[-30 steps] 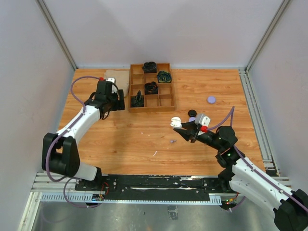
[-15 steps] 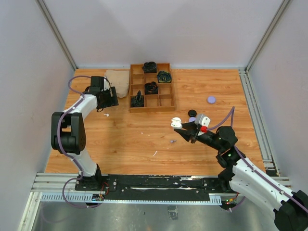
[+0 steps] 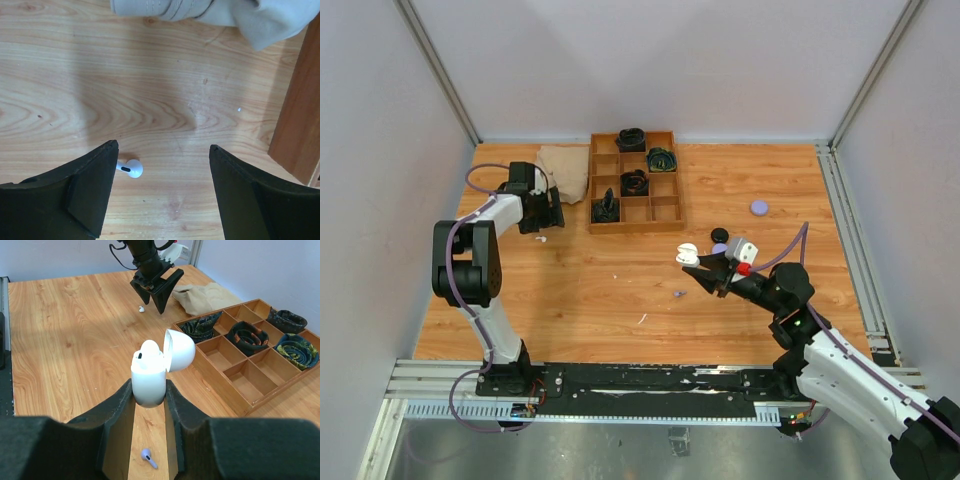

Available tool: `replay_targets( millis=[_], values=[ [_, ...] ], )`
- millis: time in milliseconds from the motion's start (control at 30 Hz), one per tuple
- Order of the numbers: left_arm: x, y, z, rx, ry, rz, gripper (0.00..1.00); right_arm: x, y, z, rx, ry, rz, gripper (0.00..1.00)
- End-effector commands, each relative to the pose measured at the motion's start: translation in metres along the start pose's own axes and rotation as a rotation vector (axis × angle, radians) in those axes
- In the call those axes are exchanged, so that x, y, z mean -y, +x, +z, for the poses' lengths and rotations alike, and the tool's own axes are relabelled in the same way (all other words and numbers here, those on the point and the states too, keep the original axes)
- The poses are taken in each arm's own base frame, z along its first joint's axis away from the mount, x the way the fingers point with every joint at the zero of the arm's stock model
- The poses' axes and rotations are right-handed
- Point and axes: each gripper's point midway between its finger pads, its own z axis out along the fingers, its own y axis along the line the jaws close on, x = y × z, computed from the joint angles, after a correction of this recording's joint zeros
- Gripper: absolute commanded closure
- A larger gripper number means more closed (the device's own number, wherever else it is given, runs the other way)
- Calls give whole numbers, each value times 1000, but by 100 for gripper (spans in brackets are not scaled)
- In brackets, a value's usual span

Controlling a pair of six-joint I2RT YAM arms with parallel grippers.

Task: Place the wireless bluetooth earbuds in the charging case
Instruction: Pick up the earbud from the center of the board.

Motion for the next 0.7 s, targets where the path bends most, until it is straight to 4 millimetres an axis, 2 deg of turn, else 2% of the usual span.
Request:
replay_targets(
  millis=[0, 333, 667],
  values=[
    [-4, 9, 3, -43, -4, 15, 22, 6, -4, -3, 14, 27, -27, 87],
    [-16, 30, -6, -95, -58, 15, 22, 6, -6, -4, 20, 31, -30, 88],
    [-16, 32, -13, -96, -60, 17, 30, 7, -6, -5, 17, 36, -35, 87]
  ],
)
